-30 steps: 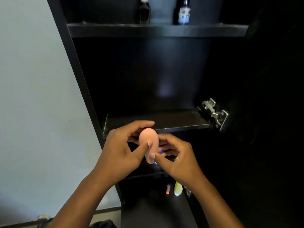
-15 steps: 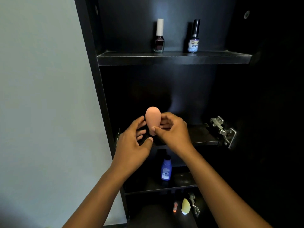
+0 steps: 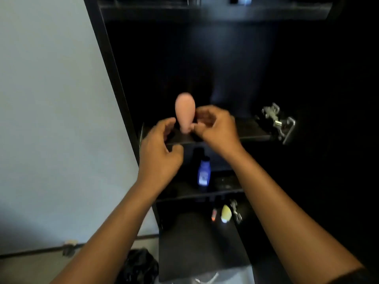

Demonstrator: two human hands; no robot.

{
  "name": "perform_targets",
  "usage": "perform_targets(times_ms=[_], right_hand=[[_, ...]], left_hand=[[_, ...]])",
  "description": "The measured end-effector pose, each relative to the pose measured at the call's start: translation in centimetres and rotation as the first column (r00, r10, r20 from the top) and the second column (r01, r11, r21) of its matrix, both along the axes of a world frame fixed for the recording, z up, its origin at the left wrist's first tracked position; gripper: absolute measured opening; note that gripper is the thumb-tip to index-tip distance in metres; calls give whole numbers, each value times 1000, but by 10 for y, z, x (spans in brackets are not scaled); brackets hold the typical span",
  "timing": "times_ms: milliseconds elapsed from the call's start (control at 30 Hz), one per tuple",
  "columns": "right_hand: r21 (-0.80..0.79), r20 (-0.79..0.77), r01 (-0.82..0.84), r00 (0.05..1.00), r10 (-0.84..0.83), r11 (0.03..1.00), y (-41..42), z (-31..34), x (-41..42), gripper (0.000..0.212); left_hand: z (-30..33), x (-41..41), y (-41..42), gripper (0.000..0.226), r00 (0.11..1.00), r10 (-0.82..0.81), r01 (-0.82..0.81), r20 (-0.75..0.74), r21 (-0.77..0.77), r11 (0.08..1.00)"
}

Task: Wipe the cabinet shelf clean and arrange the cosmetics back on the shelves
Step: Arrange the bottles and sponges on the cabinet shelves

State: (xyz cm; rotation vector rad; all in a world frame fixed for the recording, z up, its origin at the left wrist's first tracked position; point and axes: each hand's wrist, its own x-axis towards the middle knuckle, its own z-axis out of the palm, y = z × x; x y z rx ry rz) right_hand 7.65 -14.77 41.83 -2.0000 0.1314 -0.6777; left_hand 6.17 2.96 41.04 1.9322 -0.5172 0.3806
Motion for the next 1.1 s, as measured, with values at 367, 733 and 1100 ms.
perform_targets(times_ms=[367, 733, 1100], right_hand=[[-155, 58, 181, 983, -174, 971, -15, -135, -141, 13], [-386, -346, 267, 846, -407, 883, -52, -376, -107, 63], [-404, -243, 320, 866, -438, 857, -58, -419, -76, 60]], left_hand=[[-171, -75, -16, 21, 991, -122, 128, -45, 139, 982], [-384, -24, -83, 47, 883, -100, 222, -458, 221, 950], [-462, 8, -133, 37, 906, -79, 216, -416, 294, 931]])
